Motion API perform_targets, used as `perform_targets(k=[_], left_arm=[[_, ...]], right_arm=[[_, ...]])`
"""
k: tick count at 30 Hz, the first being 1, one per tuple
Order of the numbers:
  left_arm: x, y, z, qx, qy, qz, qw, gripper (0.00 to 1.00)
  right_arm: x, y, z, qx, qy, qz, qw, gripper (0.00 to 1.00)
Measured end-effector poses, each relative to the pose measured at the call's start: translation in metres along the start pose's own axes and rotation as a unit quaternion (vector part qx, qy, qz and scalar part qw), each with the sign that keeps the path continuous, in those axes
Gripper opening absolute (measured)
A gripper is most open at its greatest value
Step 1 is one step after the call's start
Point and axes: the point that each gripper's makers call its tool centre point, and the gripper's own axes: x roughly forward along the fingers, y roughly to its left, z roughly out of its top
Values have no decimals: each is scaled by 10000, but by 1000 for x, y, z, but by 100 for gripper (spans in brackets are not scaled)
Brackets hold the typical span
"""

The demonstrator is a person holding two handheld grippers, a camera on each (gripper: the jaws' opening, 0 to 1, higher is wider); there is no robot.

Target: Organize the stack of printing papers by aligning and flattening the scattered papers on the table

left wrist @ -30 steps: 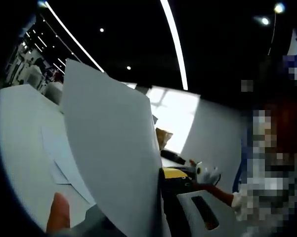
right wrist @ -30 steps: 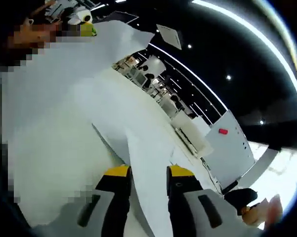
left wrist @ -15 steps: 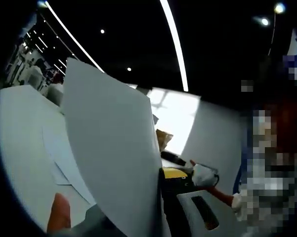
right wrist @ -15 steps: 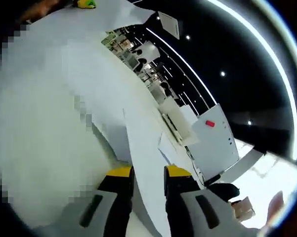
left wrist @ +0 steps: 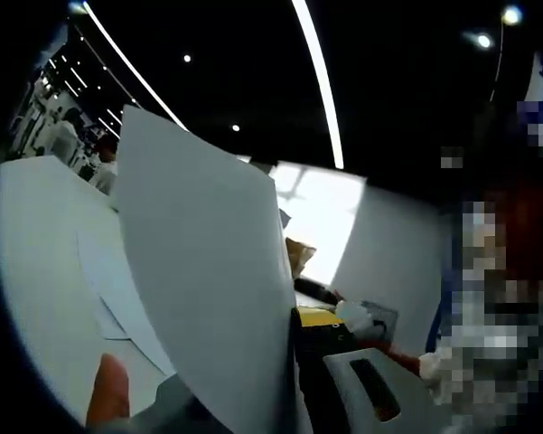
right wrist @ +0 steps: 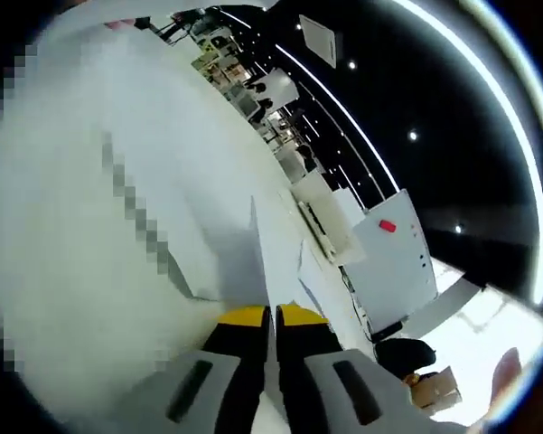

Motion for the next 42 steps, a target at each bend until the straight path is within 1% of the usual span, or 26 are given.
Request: perform_targets(k=[1,3,7,13,18,22,24,25,27,30,32,33,34,35,37,38,40,42], left_arm=[[0,0,0,1,1,-4,10000,6],[0,0,0,5,-3,4,10000,6],[-1,1,1,-8,-3,5,10000,6],[0,-1,-1,-9,1,11,10000,6],[1,-2,-1,-12,-4,18,10000,6],[1,-2,-2,-22,-3,28,10000,6],[1,-1,-2,-24,3,39,10000,6],[0,0,-1,-29,9,42,10000,6],[0,1,-1,-26,9,51,10000,6],[0,0,-2,-35,6,50,10000,6],[1,0,-2,-40,12,59,10000,6],[1,0,-2,-40,14,61,10000,6],[0,0,-2,-43,14,63,10000,6],[0,1,-2,-44,14,67,10000,6],[0,1,-1,-50,16,69,10000,6],[0,1,-2,-50,17,73,10000,6],[1,1,-2,-52,11,77,10000,6],[0,2,-1,-62,9,77,10000,6]], right_arm=[[1,3,-1,-34,37,94,9999,0],[1,3,-1,-14,37,122,9999,0],[1,3,0,147,-13,225,9996,0],[1,4,5,275,-117,375,9989,0],[-2,-3,10,660,-238,438,9966,0],[-8,-10,20,934,-428,507,9934,0],[-16,-13,29,1218,-579,686,9885,0],[-18,-14,31,1297,-614,731,9869,0],[-25,-16,37,1561,-736,979,9801,0],[-36,-23,44,1843,-920,1193,9713,0],[-45,-31,51,2100,-1079,1315,9628,0],[-49,-36,53,2145,-1132,1355,9606,0],[-54,-41,55,2185,-1188,1379,9587,0],[-59,-51,59,2290,-1304,1354,9551,0],[-68,-63,64,2303,-1416,1355,9532,0],[-71,-72,69,2378,-1560,1286,9500,0],[-77,-84,73,2352,-1660,1275,9491,0],[-83,-97,79,2387,-1854,1222,9454,0]])
